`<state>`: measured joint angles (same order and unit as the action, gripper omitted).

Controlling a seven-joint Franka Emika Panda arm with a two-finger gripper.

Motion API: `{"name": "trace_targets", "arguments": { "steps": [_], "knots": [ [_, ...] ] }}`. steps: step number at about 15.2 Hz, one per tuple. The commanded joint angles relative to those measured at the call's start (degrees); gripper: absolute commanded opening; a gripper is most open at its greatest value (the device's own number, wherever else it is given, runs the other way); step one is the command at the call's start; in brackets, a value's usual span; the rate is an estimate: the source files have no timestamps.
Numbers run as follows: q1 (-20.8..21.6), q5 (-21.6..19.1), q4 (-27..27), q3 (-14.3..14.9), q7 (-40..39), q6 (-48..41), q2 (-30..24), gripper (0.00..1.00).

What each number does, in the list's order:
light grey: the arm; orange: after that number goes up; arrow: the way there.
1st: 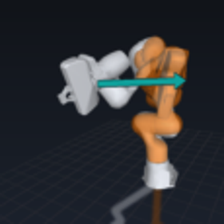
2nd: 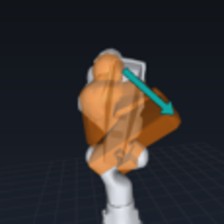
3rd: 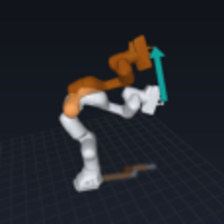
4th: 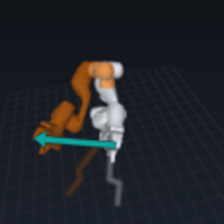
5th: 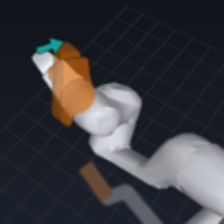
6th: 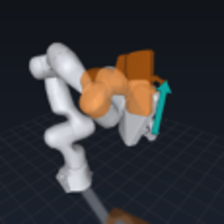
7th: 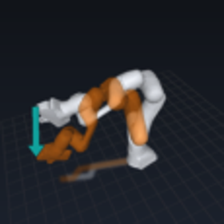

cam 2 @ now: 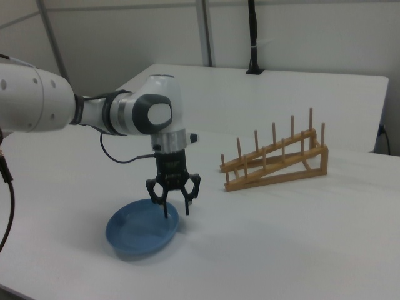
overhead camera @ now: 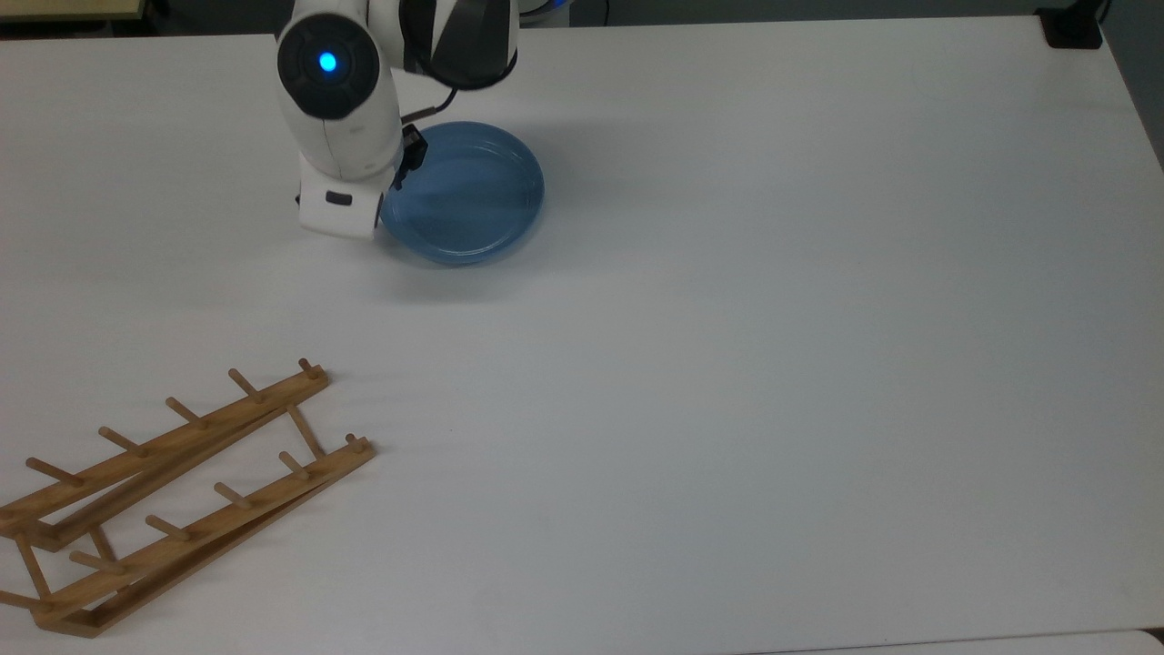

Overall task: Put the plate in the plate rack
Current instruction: 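Close the gripper on the blue plate's rim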

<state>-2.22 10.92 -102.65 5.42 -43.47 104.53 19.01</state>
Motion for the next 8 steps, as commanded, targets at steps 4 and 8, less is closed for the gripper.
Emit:
{"name": "trace_targets", "arguments": {
  "steps": [4,8],
  "knots": [
    [0.64,1.56,-2.2,0.12,1.37,4.8,2.08,0.3],
    [0.72,1.56,-1.85,0.03,4.62,5.07,2.26,0.1]
  ]
}}
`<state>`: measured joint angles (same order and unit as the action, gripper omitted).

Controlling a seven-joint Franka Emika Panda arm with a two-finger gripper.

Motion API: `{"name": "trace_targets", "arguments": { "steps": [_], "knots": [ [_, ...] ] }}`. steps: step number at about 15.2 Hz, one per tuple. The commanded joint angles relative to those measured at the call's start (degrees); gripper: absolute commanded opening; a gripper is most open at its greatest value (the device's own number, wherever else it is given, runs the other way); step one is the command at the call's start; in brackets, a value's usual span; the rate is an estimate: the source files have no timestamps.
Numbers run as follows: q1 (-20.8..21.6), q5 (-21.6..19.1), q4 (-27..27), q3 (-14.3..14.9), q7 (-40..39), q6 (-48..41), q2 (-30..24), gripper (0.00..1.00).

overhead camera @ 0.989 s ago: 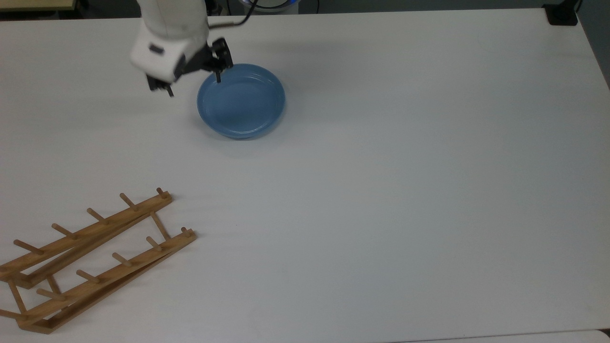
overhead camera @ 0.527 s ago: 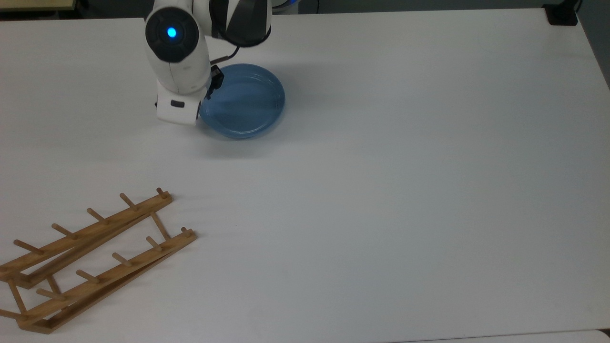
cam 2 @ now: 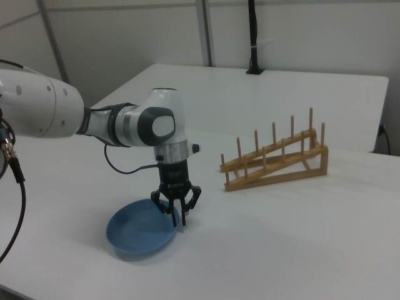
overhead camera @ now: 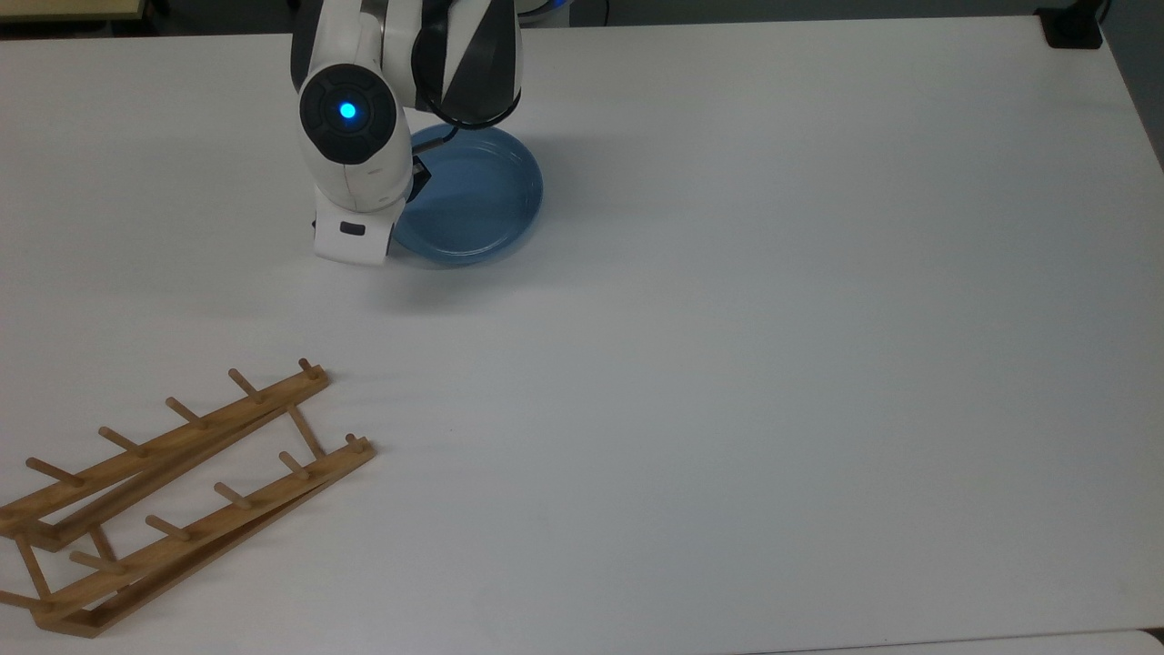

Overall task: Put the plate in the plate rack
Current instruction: 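Close the gripper on the blue plate's rim, then lift the plate by its rim and carry it toward the wooden rack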

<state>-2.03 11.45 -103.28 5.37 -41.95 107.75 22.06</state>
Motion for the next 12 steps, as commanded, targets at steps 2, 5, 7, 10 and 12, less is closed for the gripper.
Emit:
{"name": "trace_targets", "arguments": {
  "steps": [2,5,7,10,12],
  "knots": [
    [0.54,0.86,-1.14,-0.01,4.42,1.85,-0.79,0.0],
    [0.54,0.07,0.7,-0.01,6.26,1.33,-1.14,0.0],
    [0.27,-0.02,3.33,-0.01,7.32,0.89,-1.93,0.0],
    [0.1,-0.11,8.77,0.08,11.09,0.88,-3.25,0.0],
    [-0.08,-0.29,13.17,0.61,13.47,1.15,-4.04,0.0]
  ]
}}
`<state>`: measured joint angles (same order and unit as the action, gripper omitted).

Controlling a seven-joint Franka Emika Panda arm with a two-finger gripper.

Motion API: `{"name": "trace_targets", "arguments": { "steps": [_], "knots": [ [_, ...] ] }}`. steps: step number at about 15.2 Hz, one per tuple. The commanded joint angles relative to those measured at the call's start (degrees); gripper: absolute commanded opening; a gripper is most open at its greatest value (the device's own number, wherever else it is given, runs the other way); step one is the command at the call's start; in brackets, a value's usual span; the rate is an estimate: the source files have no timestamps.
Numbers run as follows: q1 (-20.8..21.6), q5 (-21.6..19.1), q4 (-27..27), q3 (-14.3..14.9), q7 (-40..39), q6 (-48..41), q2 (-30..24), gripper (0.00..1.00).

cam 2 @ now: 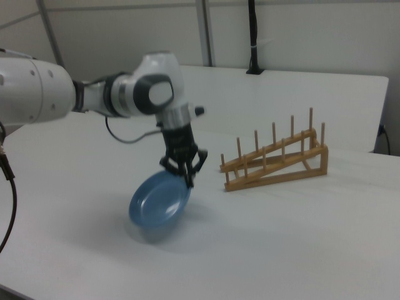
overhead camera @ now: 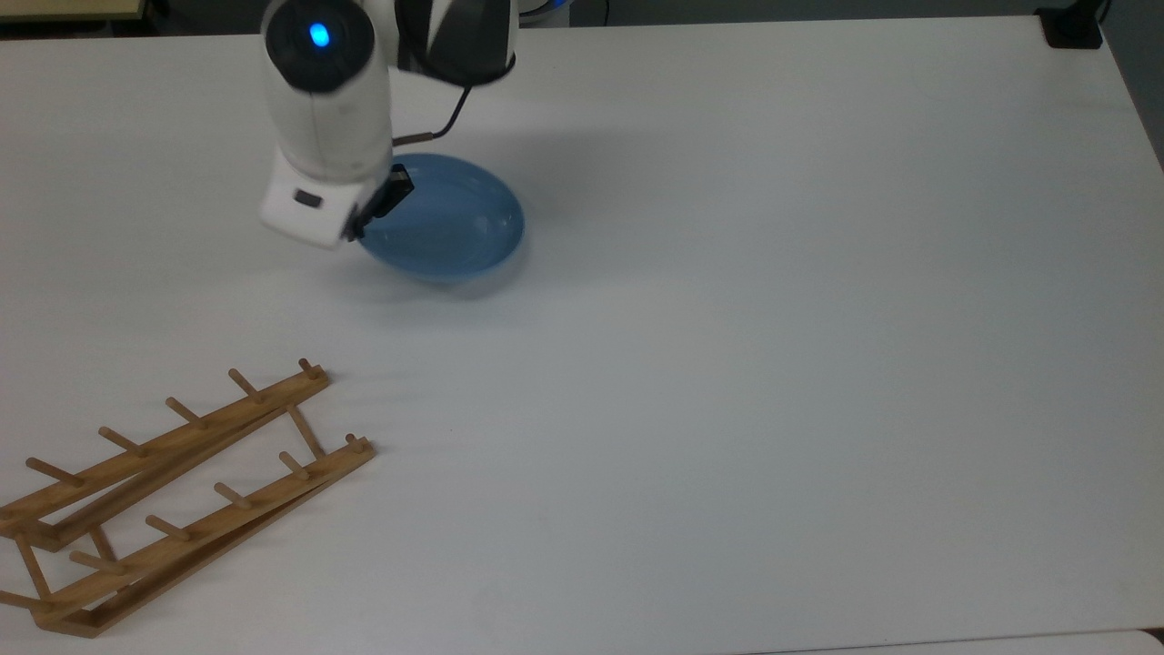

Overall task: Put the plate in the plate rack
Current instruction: 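Lift the plate by its rim and carry it toward the wooden rack, then lower the plate edge-first between the rack's pegs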

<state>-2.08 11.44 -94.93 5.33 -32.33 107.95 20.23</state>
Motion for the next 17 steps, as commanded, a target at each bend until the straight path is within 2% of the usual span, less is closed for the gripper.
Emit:
{"name": "trace_targets", "arguments": {
  "steps": [1,5,9,12,15,17],
  "knots": [
    [-0.38,-0.37,6.84,0.73,4.73,1.21,-2.3,0.0],
    [-3.1,-0.02,13.53,0.82,10.52,4.09,-2.3,0.0],
    [-6.27,0.51,13.63,0.91,22.02,19.54,-2.13,0.0],
    [-8.11,0.77,13.54,1.34,25.29,27.39,-1.51,0.0],
    [-8.21,0.95,13.54,3.62,27.93,33.45,-1.16,0.0],
    [-8.21,3.04,13.54,5.03,31.17,37.06,-0.2,0.0]
  ]
}}
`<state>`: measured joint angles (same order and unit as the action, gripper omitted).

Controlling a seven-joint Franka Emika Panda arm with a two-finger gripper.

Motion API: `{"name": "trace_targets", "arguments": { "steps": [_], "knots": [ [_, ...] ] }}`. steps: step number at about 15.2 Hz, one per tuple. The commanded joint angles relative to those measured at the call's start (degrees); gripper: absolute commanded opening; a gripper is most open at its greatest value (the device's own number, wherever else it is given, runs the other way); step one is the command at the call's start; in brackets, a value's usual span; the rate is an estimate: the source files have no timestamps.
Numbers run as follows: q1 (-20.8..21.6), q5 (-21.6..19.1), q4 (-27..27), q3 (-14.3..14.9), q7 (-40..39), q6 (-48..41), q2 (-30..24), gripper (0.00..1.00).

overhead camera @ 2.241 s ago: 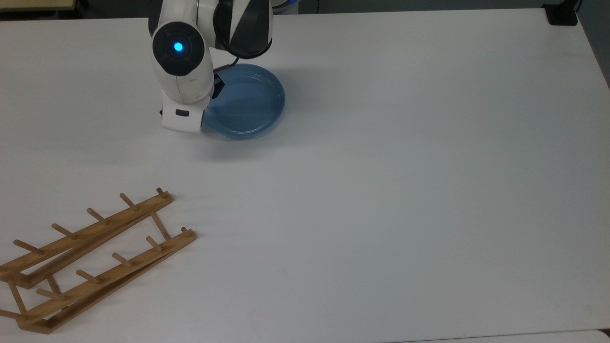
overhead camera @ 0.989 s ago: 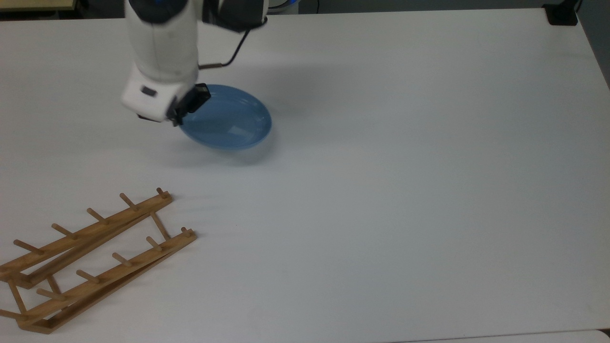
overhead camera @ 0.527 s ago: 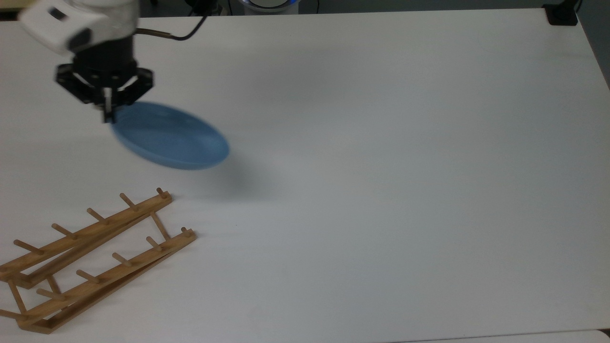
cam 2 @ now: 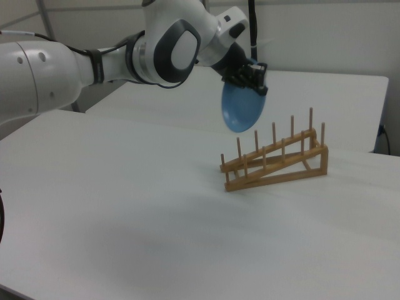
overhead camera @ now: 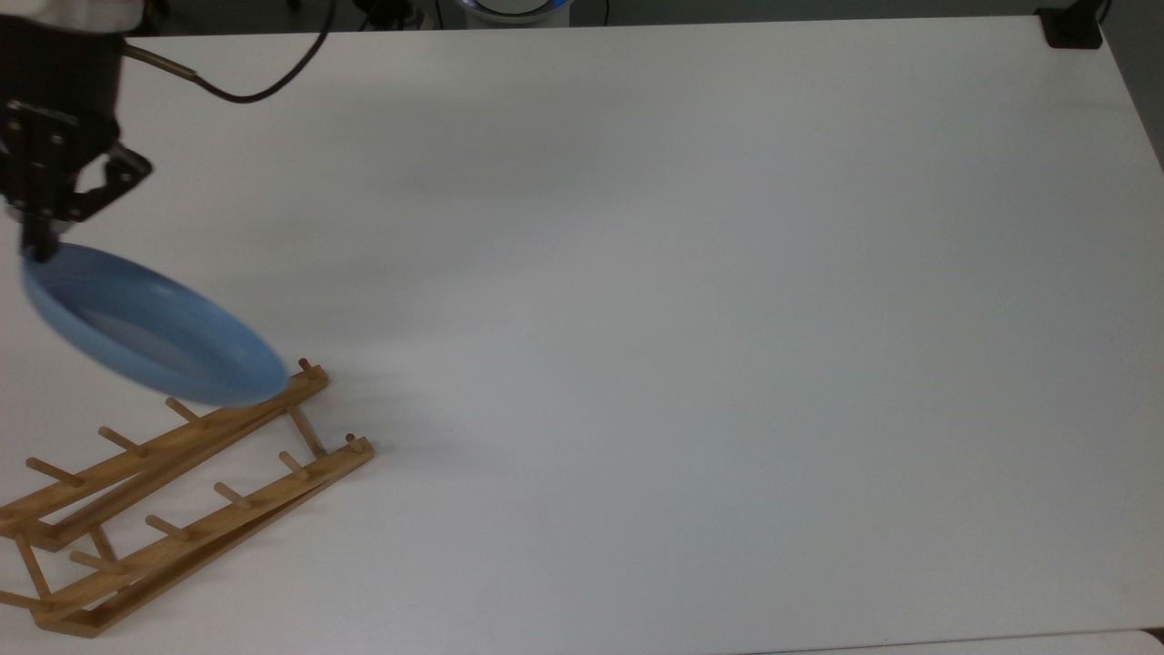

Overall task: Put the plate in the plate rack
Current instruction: 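Lower the plate edge-first between the rack's pegs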

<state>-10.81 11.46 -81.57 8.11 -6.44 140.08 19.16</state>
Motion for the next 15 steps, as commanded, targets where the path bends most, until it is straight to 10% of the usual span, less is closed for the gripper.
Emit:
{"name": "trace_targets", "arguments": {
  "steps": [1,7,15],
  "knots": [
    [0.53,5.31,0.1,2.61,7.74,6.08,1.14,0.0],
    [-0.17,22.71,0.18,2.88,25.93,9.42,5.35,0.0],
    [0.17,25.71,0.62,2.97,31.4,9.78,7.3,0.0]
  ]
}}
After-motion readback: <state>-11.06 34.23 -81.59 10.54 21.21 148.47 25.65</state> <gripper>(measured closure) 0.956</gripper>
